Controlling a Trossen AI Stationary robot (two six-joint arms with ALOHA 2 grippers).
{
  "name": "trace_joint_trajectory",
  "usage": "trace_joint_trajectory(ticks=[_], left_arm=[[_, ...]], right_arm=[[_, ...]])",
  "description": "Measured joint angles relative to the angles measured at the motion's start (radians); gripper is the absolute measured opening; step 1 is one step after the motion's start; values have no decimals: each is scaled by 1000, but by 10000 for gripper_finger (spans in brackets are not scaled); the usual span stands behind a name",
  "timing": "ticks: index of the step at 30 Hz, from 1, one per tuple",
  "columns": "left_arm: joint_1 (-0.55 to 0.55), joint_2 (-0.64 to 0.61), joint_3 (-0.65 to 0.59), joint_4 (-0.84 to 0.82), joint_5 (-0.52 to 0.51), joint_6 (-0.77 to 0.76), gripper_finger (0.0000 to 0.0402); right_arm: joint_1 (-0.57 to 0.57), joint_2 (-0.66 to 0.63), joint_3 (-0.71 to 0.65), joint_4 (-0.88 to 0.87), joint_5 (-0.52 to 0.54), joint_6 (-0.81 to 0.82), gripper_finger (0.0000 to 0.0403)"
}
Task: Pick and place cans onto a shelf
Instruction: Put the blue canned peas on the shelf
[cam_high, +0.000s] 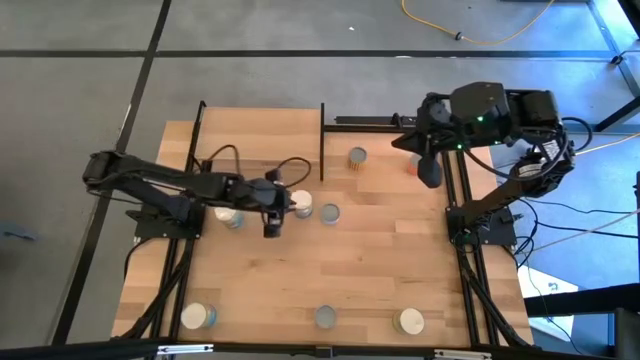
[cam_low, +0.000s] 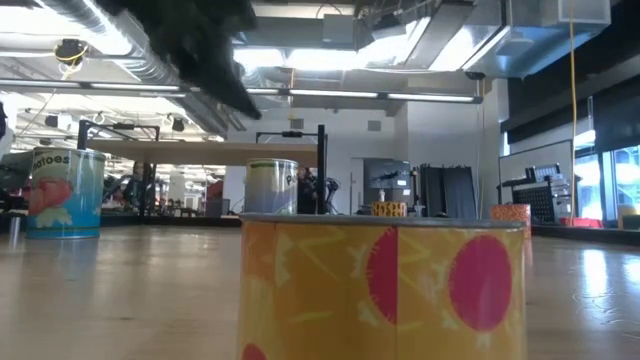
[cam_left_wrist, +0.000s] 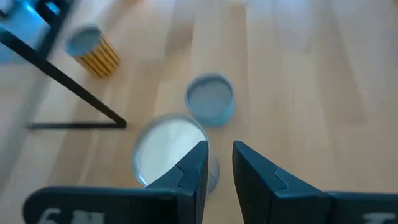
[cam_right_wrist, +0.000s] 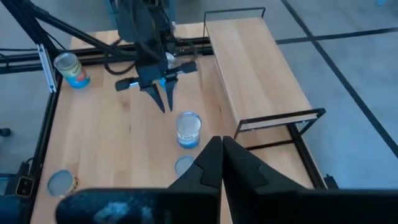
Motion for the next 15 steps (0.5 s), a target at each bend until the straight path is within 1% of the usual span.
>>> trace_joint_trajectory(ticks=[7, 11, 15], left_arm=[[-7, 139, 0, 17, -40, 110, 63], [-26, 170, 0, 49, -62, 141, 63], [-42, 172, 21, 37, -80, 141, 63]], right_arm=[[0, -2, 0, -50, 0, -1, 11], [0, -2, 0, -68, 0, 0, 11], [0, -2, 0, -83, 0, 0, 11]])
